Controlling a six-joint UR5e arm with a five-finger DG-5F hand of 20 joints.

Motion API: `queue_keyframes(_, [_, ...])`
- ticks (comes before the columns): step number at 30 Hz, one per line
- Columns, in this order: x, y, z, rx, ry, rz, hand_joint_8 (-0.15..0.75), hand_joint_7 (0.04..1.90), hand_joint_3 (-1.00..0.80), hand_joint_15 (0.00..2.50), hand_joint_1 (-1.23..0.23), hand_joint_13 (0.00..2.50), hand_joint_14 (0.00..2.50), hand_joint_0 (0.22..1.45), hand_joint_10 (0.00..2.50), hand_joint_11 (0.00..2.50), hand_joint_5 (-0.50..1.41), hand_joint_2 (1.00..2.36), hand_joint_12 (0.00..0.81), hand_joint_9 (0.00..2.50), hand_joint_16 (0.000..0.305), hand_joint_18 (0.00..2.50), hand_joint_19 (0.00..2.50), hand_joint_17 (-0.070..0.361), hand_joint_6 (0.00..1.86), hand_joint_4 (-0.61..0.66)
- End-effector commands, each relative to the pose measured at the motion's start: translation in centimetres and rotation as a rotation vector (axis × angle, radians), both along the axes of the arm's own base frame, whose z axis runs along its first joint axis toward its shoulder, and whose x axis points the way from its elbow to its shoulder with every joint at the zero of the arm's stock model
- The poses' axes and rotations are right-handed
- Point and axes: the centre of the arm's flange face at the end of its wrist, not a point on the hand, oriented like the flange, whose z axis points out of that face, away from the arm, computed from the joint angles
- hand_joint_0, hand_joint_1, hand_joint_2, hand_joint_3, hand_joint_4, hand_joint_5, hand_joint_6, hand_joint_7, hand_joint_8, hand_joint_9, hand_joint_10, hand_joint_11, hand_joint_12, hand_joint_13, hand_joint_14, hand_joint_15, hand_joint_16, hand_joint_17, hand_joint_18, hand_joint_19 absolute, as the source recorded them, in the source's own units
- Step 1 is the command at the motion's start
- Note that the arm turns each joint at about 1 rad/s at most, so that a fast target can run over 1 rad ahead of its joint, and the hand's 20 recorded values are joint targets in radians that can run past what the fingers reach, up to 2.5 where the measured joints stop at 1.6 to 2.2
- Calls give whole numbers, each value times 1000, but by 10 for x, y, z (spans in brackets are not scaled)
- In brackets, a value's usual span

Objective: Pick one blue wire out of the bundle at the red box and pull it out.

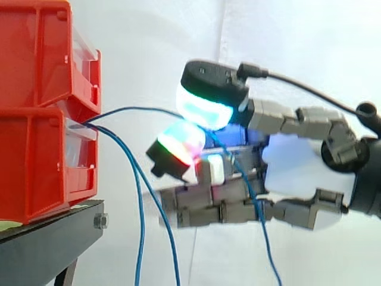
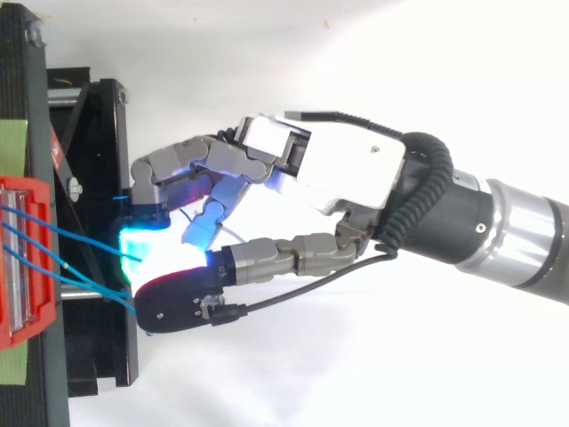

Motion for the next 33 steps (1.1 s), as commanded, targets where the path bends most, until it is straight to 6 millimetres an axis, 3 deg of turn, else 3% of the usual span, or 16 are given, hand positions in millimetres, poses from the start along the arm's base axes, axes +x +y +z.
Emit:
queue_keyframes(1, [-3, -1, 20, -23, -2, -11, 214, 1234, -102, 378, -830, 624, 15, 611, 24, 800, -50, 1016, 356, 1243, 50, 417, 254, 113, 786, 44])
queue_keyframes(20, [-6, 3, 22, -67, 29, -15, 234, 1189, -47, 467, -831, 741, 19, 621, 27, 897, -59, 1018, 363, 1331, 49, 513, 287, 111, 837, 29])
queue_keyframes(33, [-21, 0, 3, -106, 212, -10, 245, 1207, -40, 512, -834, 781, 20, 630, 28, 927, -58, 1019, 359, 1349, 48, 552, 297, 108, 843, 37])
